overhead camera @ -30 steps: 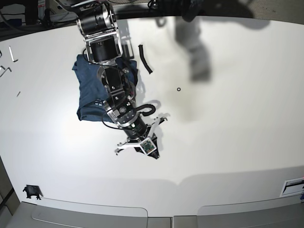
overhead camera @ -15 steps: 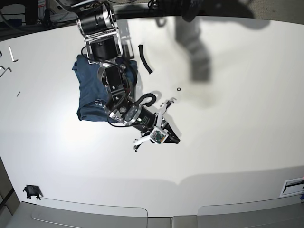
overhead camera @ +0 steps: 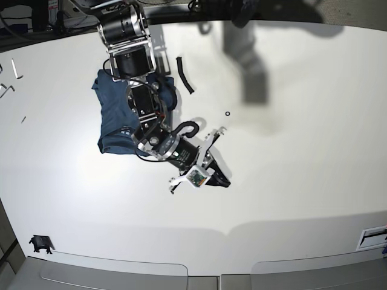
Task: Fold the T-shirt properly
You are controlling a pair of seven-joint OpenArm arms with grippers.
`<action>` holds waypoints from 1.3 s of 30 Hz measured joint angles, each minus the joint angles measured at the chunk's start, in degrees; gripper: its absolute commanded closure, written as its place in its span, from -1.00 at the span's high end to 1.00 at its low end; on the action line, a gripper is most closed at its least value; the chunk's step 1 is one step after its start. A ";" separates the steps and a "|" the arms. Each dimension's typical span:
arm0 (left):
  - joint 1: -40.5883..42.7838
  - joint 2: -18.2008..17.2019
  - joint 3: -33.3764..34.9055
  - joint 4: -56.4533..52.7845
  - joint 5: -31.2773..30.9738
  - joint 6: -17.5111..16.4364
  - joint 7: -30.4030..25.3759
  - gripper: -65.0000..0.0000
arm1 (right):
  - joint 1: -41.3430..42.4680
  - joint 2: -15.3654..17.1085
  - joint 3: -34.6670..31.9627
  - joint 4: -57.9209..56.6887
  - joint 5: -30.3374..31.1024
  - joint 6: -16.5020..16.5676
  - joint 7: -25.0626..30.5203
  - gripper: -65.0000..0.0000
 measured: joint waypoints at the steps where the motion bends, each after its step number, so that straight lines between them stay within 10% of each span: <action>1: 0.00 -0.02 0.00 0.00 0.00 0.00 0.00 -0.75 | 0.00 0.00 0.00 0.00 0.94 0.00 0.00 -1.00; 39: 0.00 0.00 0.00 0.00 0.02 0.00 0.00 -0.75 | 0.00 0.02 0.02 0.00 8.81 -0.15 -3.91 -1.00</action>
